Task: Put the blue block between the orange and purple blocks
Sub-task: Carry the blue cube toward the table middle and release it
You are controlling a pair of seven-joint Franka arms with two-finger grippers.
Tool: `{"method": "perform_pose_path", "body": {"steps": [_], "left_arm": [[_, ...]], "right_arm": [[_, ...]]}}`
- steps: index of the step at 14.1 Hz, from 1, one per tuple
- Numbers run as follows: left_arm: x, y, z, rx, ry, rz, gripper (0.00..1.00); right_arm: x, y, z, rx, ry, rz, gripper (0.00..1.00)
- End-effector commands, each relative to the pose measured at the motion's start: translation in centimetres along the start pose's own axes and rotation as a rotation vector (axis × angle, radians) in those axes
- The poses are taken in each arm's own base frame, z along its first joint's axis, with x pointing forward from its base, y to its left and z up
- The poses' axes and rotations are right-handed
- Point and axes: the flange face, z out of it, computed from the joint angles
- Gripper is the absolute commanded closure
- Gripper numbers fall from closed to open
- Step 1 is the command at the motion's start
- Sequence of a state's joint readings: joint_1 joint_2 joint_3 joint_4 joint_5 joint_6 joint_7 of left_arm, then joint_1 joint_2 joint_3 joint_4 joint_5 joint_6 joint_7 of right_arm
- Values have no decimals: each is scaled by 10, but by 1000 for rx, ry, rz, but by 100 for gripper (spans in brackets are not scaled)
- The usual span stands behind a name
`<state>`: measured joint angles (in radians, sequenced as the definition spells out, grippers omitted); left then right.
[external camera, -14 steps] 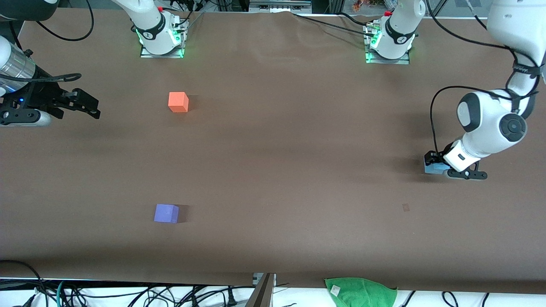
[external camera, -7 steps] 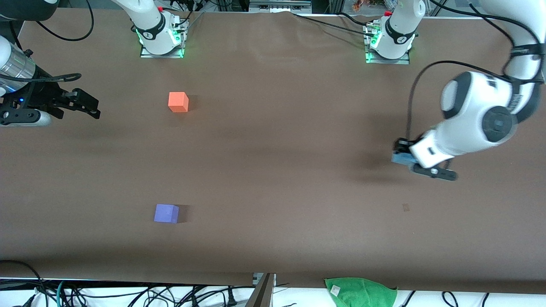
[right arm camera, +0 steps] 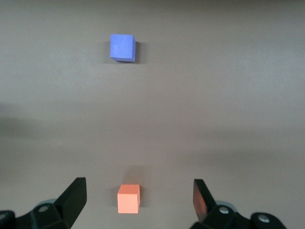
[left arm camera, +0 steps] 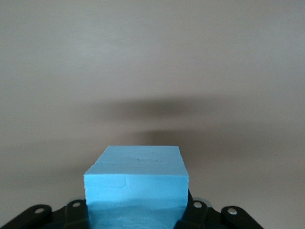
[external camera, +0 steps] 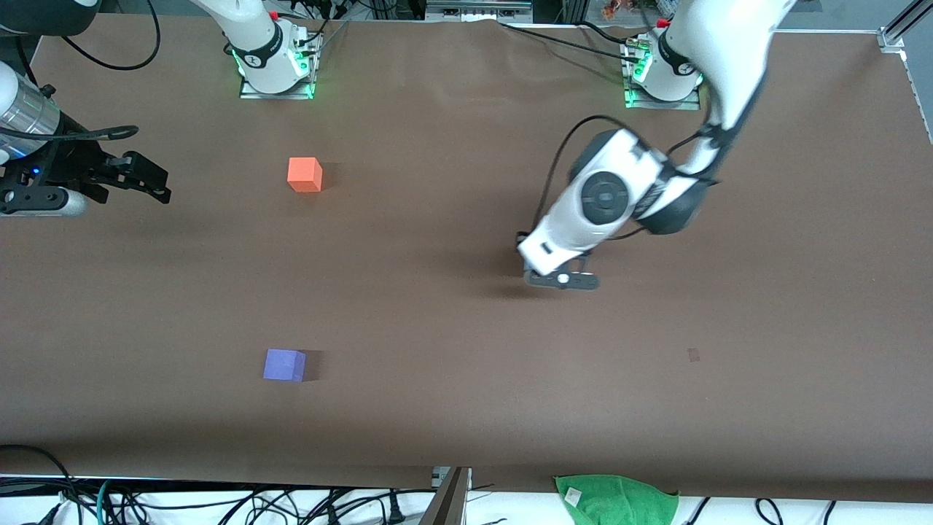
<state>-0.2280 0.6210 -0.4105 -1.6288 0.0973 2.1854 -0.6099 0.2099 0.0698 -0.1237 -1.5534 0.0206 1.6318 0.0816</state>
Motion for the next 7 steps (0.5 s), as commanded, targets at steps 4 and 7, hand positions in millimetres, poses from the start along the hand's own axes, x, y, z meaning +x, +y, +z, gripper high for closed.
{"method": "perform_pose_path", "body": {"steps": [4, 7], "left_arm": [[-9, 52, 92, 13, 101, -52, 81], [-11, 50, 101, 29, 99, -53, 5]], "right_arm": [[3, 3, -5, 1, 8, 0, 1], [5, 4, -2, -2, 2, -3, 1]]}}
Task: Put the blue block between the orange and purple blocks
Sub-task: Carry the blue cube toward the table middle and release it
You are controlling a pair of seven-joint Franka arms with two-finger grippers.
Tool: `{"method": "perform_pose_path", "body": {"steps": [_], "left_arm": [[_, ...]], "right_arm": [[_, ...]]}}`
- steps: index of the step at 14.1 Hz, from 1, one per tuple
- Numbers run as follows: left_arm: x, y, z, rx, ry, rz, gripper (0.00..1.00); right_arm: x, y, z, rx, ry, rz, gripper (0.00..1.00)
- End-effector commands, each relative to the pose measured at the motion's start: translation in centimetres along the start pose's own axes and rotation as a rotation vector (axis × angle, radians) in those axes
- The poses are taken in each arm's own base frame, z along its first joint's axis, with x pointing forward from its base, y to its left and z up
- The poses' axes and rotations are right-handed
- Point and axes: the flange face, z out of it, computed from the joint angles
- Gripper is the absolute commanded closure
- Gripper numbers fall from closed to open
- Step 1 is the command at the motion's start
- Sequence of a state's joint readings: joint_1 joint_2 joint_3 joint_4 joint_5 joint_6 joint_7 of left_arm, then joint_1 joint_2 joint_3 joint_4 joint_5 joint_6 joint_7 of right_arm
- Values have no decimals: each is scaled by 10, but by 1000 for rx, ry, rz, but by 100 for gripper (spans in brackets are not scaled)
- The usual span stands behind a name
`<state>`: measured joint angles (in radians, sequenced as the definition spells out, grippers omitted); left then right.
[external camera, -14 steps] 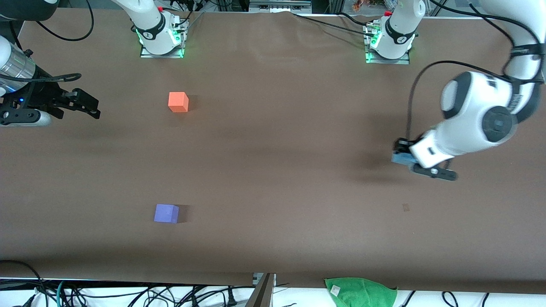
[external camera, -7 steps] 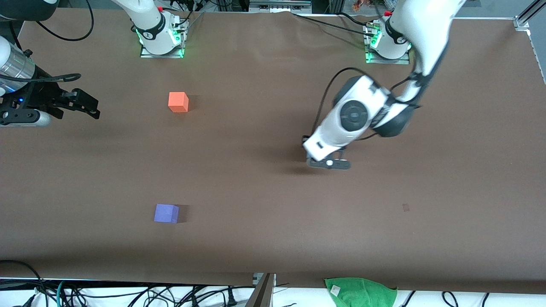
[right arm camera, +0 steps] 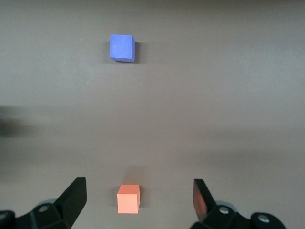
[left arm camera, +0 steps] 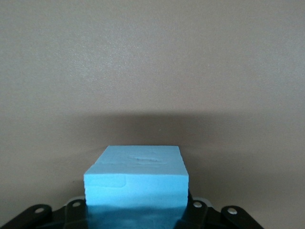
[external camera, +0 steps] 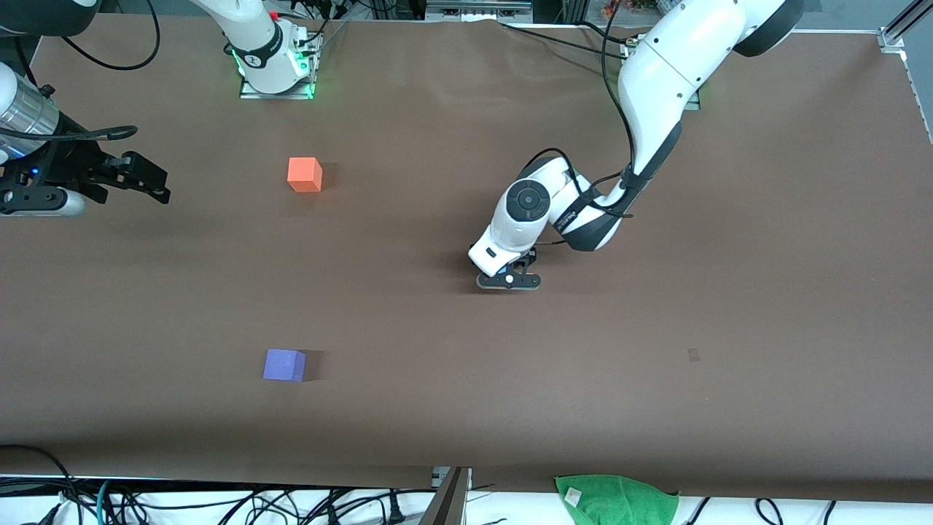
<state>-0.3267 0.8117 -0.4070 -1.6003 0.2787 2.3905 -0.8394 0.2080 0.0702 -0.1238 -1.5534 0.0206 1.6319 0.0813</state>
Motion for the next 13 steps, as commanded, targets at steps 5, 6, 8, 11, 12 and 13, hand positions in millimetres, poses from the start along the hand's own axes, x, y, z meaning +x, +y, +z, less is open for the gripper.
{"method": "perform_pose_path", "body": {"steps": [5, 6, 8, 11, 12, 13], "left_arm": [[15, 1, -50, 7, 58, -30, 0], [14, 0, -79, 46, 58, -34, 0], [17, -12, -144, 106, 73, -50, 0], [11, -41, -230, 174, 79, -110, 0], [18, -66, -254, 201, 76, -148, 0], [24, -92, -272, 230, 55, -159, 0]], "right_arm": [[12, 2, 10, -3, -6, -5, 1], [14, 1, 13, -4, -3, -5, 1], [17, -3, 13, 1, 4, 0, 1], [17, -15, 17, 75, -7, 16, 1], [23, -17, 31, 73, -31, 13, 1], [29, -22, 52, 64, -64, -2, 1]]}}
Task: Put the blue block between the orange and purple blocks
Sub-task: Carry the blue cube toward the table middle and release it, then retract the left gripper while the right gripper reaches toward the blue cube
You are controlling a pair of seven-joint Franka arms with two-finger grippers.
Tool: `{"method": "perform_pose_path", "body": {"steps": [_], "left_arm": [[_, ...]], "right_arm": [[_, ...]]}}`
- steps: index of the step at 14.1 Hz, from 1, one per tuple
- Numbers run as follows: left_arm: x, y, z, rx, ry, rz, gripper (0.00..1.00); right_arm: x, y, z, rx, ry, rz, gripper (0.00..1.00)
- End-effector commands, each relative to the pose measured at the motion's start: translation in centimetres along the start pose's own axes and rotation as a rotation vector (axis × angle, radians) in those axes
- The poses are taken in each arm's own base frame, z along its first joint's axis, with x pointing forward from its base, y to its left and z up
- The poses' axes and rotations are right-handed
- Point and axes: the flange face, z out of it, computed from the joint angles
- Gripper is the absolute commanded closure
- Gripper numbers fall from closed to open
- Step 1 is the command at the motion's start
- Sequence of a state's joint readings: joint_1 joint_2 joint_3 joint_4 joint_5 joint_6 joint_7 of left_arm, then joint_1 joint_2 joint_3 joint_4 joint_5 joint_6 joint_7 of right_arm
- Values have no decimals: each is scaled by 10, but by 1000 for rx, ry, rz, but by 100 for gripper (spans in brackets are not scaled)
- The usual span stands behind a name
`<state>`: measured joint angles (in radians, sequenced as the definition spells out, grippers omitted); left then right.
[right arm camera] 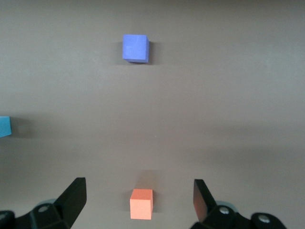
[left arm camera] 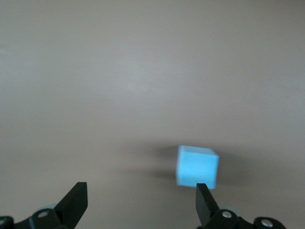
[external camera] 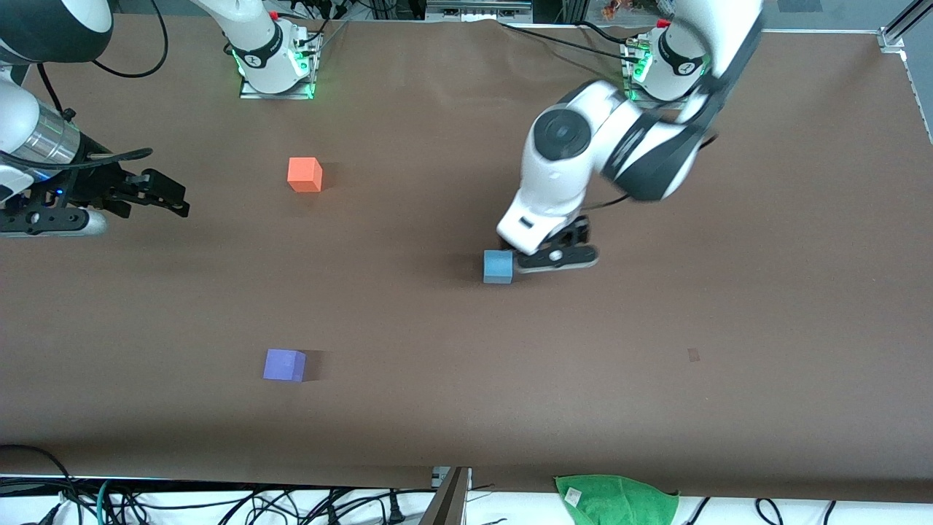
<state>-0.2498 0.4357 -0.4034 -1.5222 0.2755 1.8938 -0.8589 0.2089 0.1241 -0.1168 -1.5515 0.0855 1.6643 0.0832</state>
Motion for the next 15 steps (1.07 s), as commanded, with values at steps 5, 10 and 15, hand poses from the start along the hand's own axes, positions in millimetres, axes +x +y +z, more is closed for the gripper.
{"method": "perform_pose_path", "body": {"steps": [5, 10, 15], "left_arm": [[45, -174, -129, -2, -215, 1, 0], [46, -308, -173, -132, -176, 177, 0], [10, -346, -129, -132, -54, 234, 0]], "right_arm": [[36, -24, 101, -30, -149, -29, 1], [36, -109, 126, -22, -87, 26, 1], [27, -252, 200, 22, 16, 127, 1]]}}
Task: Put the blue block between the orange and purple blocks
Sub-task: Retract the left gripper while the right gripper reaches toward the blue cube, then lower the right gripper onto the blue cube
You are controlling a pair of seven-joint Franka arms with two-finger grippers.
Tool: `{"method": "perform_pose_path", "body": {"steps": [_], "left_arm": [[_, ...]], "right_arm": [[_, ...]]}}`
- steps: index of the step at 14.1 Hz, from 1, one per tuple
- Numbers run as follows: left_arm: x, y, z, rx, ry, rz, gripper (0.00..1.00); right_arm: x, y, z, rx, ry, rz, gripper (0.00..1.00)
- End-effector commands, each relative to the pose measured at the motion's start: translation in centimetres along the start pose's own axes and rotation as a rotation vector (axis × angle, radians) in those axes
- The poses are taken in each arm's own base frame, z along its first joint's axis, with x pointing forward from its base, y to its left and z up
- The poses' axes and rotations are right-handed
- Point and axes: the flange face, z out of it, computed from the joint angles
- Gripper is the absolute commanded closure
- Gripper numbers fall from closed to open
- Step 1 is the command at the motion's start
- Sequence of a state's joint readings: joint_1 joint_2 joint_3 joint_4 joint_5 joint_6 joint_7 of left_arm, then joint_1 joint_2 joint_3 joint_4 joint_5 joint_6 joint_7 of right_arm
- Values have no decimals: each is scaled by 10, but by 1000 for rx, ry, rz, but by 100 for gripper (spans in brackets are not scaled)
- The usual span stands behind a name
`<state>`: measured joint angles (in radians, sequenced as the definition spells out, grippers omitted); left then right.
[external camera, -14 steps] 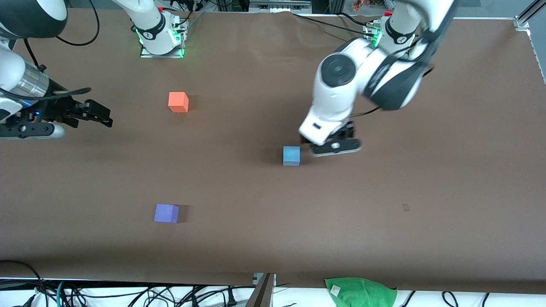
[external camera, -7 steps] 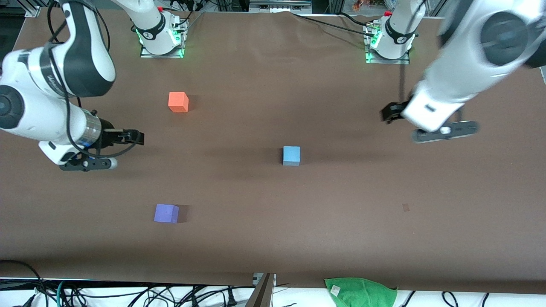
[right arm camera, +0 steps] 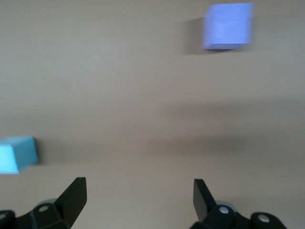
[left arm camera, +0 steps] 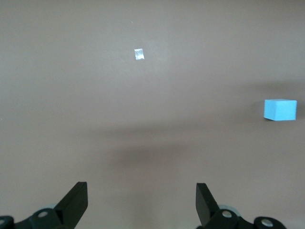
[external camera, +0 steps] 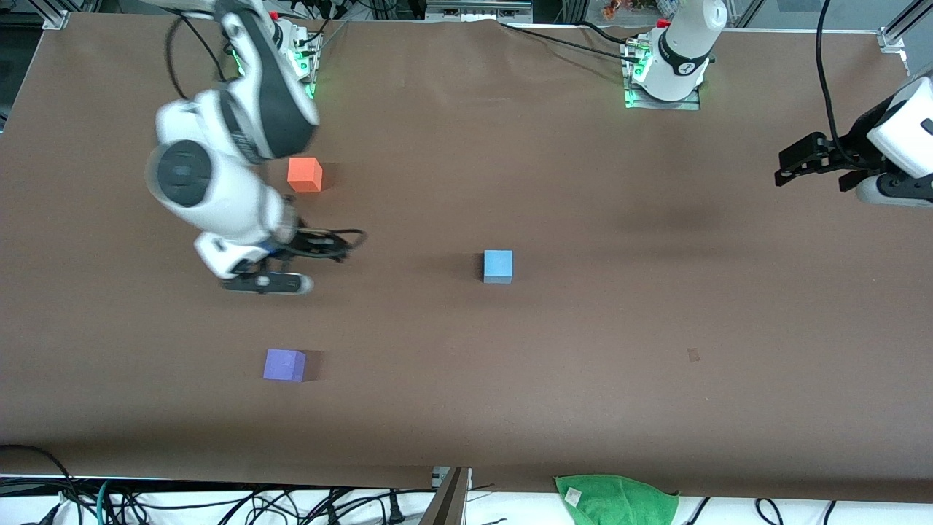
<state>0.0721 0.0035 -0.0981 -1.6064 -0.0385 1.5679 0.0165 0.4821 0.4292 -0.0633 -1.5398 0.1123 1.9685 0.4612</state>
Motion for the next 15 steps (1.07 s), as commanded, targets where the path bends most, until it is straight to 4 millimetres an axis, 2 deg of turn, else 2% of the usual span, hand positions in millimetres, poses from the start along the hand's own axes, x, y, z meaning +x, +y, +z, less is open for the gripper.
{"method": "perform_pose_path", "body": {"steps": [1, 3, 4, 7, 9, 10, 12, 15], "left_arm": [[-37, 19, 18, 5, 48, 93, 0], [-39, 21, 18, 46, 30, 116, 0], [-38, 14, 20, 44, 22, 105, 0], [-29, 13, 19, 44, -14, 98, 0], [-22, 12, 17, 43, -10, 80, 0], [-20, 12, 16, 43, -12, 66, 0], [-22, 8, 7, 43, -6, 37, 0], [-12, 8, 19, 42, -28, 14, 0]], "right_arm": [[-10, -73, 36, 31, 47, 51, 1], [-29, -127, 67, 52, 80, 55, 1], [-37, -148, 84, 62, 95, 53, 1], [-63, -202, 130, 82, 141, 58, 1], [-81, -223, 155, 70, 175, 24, 1], [-99, -240, 168, 83, 182, 23, 1], [-123, -259, 193, 91, 200, 45, 1], [-126, -262, 200, 87, 217, 57, 1]]}}
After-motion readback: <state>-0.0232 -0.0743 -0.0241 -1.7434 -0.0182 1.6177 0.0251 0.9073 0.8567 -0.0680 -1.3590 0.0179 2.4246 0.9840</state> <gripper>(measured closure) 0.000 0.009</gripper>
